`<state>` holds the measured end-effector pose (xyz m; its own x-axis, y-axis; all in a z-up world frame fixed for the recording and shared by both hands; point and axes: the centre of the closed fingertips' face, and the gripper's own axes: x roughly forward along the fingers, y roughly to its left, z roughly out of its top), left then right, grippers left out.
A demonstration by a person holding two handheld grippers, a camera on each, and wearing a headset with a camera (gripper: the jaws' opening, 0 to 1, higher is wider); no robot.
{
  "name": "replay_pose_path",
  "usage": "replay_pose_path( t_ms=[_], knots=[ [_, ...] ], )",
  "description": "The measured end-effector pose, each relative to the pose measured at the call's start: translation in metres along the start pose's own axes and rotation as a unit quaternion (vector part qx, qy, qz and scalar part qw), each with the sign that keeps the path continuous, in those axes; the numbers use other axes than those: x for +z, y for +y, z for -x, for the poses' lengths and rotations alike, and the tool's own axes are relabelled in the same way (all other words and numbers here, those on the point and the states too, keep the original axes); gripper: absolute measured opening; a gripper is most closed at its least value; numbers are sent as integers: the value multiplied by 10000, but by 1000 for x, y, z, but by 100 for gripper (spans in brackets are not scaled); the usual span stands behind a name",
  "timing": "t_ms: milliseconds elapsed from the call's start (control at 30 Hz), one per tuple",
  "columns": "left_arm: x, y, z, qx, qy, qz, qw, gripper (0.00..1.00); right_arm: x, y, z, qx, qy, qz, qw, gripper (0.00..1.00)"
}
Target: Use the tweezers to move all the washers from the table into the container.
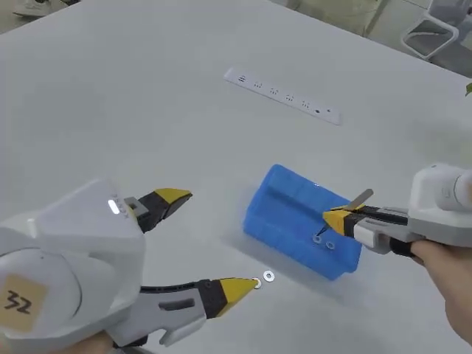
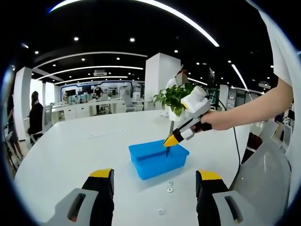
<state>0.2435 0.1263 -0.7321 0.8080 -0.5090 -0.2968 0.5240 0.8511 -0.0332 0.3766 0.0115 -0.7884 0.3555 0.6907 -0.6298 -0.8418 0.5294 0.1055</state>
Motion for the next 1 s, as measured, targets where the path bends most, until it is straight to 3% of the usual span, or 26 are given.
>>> replay_pose_path(
  t_ms=[300, 567, 800, 1000],
  knots=[
    [0, -1, 0, -10, 12, -39, 10000, 70, 12, 19, 15, 28, -152, 210, 9997, 4],
    [0, 0, 1, 16, 2, -52, 10000, 70, 26, 45, 26, 173, -379, 308, 9987, 4],
    [-1, -1, 0, -16, 25, -89, 10000, 69, 27, 66, 21, 395, -417, 354, 9977, 4],
    [-1, -1, 0, -16, 31, -92, 10000, 69, 15, 83, 8, 695, -271, 342, 9966, 4]
  ],
)
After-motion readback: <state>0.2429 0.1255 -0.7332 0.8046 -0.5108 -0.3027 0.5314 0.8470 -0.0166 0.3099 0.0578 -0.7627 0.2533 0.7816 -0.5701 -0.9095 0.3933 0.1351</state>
